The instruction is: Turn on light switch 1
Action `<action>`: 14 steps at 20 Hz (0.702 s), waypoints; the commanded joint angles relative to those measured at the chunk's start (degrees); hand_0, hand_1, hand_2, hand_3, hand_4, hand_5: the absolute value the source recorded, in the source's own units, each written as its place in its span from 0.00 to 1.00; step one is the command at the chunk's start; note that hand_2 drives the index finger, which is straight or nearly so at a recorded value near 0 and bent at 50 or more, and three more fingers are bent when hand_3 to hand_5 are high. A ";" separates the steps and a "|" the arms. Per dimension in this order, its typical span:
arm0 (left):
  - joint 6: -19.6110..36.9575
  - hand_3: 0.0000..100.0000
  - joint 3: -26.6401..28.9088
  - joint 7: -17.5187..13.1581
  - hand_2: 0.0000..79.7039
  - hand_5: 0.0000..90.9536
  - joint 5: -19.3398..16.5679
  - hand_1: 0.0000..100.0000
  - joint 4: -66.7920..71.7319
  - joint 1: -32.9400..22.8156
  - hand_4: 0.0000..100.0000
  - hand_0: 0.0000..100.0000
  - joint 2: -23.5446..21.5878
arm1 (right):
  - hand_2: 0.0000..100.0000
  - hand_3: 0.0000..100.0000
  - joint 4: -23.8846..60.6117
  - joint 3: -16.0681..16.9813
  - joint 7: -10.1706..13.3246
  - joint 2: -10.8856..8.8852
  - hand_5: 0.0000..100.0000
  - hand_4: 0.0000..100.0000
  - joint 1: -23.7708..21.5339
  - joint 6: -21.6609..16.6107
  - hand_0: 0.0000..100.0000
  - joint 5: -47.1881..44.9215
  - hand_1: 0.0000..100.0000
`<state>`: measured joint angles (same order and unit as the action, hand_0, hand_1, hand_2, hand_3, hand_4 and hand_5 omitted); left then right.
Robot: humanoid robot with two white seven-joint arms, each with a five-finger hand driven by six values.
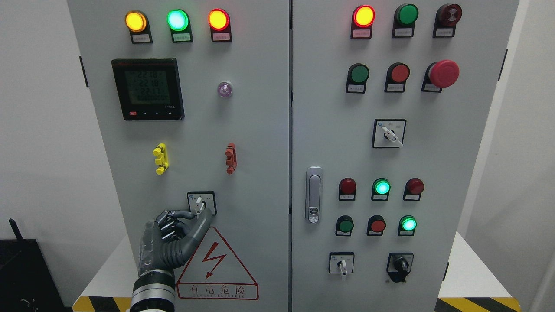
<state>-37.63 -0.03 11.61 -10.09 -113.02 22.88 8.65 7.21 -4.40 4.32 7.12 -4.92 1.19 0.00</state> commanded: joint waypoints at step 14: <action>-1.30 0.92 -1.73 -0.01 0.72 0.91 -0.64 0.71 -0.01 1.20 0.94 0.10 0.14 | 0.00 0.00 0.00 0.00 -0.01 0.00 0.00 0.00 0.00 0.03 0.00 -1.41 0.00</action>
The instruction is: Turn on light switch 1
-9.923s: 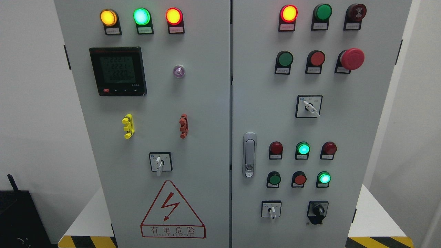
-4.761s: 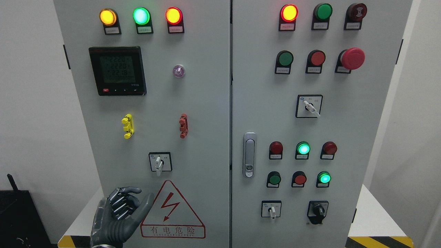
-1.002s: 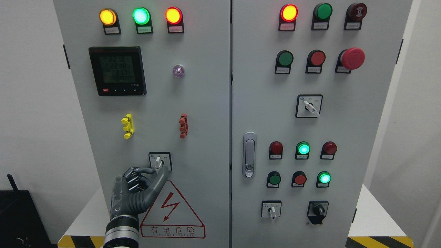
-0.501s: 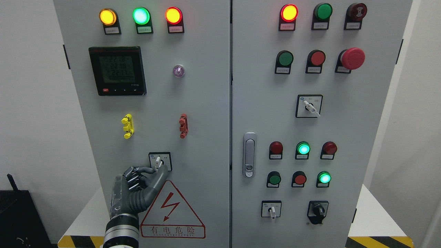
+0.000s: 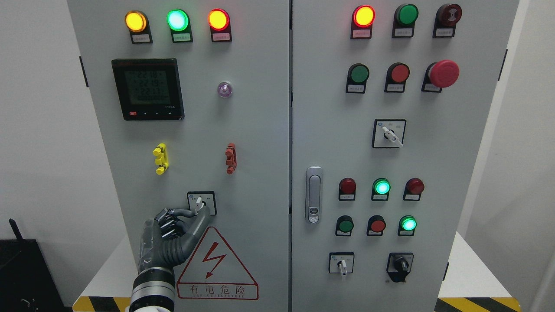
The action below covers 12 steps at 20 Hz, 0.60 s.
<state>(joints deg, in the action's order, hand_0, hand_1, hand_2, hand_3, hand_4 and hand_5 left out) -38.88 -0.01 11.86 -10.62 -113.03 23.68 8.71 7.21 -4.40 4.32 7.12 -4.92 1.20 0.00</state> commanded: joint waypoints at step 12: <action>-0.84 0.92 -1.66 -0.26 0.73 0.91 -0.10 0.70 0.09 0.75 0.94 0.12 0.17 | 0.00 0.00 0.00 0.00 -0.02 0.00 0.00 0.00 0.00 0.04 0.00 -1.41 0.00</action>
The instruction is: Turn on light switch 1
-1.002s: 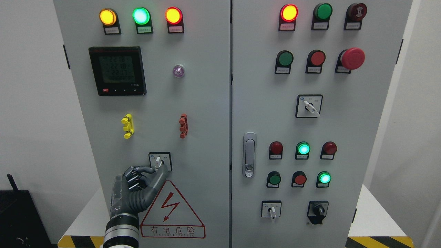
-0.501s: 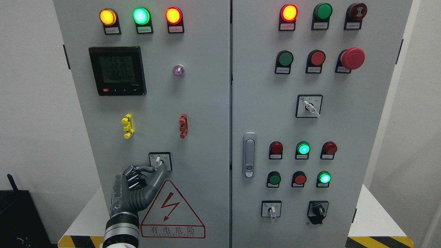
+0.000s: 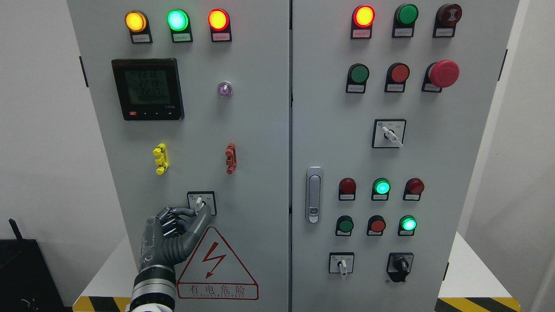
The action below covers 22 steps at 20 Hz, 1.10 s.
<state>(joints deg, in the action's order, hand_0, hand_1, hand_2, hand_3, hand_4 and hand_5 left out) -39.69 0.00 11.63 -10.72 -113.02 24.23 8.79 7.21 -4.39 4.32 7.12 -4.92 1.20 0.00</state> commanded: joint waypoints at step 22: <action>-1.53 0.93 -1.67 -0.03 0.74 0.92 -0.09 0.69 0.09 0.73 0.94 0.14 0.09 | 0.00 0.00 0.00 0.00 -0.01 0.00 0.00 0.00 0.00 0.03 0.00 -1.40 0.00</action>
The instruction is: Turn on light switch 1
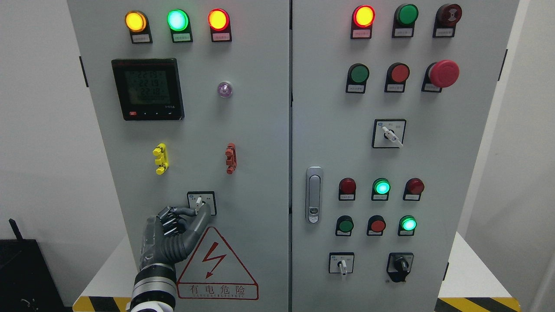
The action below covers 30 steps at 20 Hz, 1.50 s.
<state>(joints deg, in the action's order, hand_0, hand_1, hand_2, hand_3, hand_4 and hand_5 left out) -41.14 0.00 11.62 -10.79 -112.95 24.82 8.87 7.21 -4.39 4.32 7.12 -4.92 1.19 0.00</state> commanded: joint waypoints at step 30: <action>-1.04 0.93 -1.85 -0.02 0.75 0.93 -0.02 0.70 0.10 0.58 0.94 0.30 0.10 | 0.00 0.00 0.00 0.00 -0.01 0.00 0.00 0.00 0.00 0.04 0.00 -1.41 0.00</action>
<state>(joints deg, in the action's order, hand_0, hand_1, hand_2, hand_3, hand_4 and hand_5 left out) -42.15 -0.01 11.56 -10.81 -112.87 25.37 8.96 7.21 -4.40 4.32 7.12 -4.92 1.20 0.00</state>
